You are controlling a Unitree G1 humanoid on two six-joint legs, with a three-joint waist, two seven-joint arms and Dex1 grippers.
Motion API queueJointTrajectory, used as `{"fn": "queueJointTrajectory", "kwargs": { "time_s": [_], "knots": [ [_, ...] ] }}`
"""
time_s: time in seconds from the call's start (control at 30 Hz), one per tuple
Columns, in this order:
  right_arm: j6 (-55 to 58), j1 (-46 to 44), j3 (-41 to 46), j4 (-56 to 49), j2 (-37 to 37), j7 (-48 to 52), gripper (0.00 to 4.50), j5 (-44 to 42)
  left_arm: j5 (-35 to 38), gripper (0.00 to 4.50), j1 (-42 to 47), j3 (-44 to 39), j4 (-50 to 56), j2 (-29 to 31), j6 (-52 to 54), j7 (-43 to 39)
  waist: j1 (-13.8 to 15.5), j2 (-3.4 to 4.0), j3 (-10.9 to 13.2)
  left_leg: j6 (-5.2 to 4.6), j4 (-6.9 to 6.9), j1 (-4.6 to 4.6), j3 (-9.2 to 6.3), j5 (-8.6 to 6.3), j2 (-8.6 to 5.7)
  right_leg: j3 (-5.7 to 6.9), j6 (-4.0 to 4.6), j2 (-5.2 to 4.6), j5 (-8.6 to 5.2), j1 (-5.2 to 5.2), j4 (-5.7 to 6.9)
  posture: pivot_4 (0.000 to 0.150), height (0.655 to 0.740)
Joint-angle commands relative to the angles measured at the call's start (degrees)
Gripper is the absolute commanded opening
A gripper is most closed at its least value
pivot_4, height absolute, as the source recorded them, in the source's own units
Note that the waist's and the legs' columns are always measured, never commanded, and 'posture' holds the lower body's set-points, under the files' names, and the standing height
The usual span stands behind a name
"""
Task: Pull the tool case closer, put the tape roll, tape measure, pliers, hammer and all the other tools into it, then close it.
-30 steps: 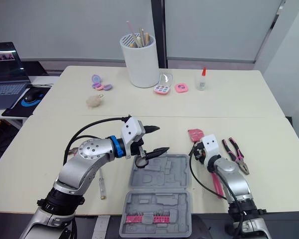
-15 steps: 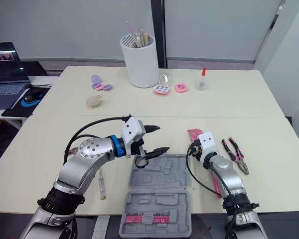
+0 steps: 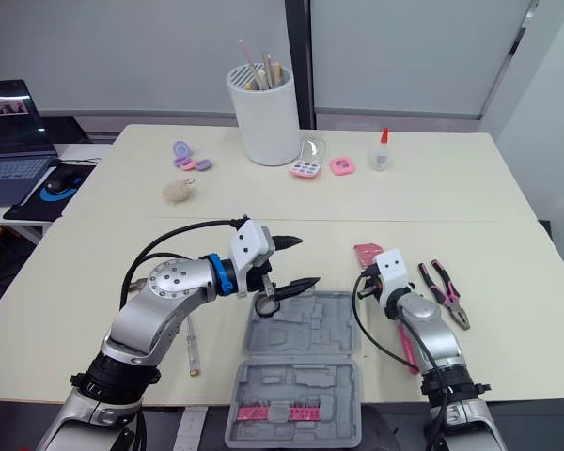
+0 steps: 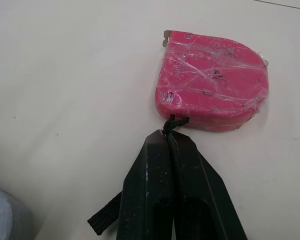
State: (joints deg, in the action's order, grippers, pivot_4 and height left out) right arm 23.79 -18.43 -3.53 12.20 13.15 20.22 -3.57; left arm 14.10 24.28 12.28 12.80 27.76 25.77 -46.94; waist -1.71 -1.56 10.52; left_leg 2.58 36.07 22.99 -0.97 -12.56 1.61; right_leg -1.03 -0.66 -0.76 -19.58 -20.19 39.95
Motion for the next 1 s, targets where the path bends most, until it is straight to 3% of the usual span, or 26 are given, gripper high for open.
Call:
{"fn": "queueJointTrajectory", "kwargs": {
  "time_s": [0.03, 0.57, 1.0],
  "knots": [
    [-0.5, 1.4, 1.5, -2.1, 2.5, 1.2, 0.01, -0.3, 0.9, 4.5, 1.0, -0.3, 1.6, -0.1, -0.4, -1.0, 0.1, 0.0, 0.0, 0.0, 0.0, 0.0, 0.0, 0.0, 0.0, 0.0, 0.0, 0.0, 0.0, 0.0, 0.0, 0.15, 0.74],
    [15.3, 16.3, 2.6, -29.0, 21.6, 22.5, 0.01, -13.0, 5.5, 4.5, -4.2, 0.6, 8.6, 3.9, 1.3, -8.5, 0.0, 0.02, 0.0, -0.01, -0.02, 0.02, -0.03, 0.0, 0.01, -0.01, -0.01, 0.04, -0.01, 0.01, -0.05, 0.15, 0.74],
    [25.0, 30.1, 5.0, -42.9, 27.5, 24.5, 0.01, -21.4, 7.7, 4.5, -7.4, 3.0, 13.1, 7.2, 3.1, -13.5, 0.0, 0.0, 0.0, -0.01, -0.01, 0.03, -0.07, -0.01, 0.0, 0.0, -0.31, 0.04, -0.18, 0.04, -0.11, 0.15, 0.74]
  ]
}}
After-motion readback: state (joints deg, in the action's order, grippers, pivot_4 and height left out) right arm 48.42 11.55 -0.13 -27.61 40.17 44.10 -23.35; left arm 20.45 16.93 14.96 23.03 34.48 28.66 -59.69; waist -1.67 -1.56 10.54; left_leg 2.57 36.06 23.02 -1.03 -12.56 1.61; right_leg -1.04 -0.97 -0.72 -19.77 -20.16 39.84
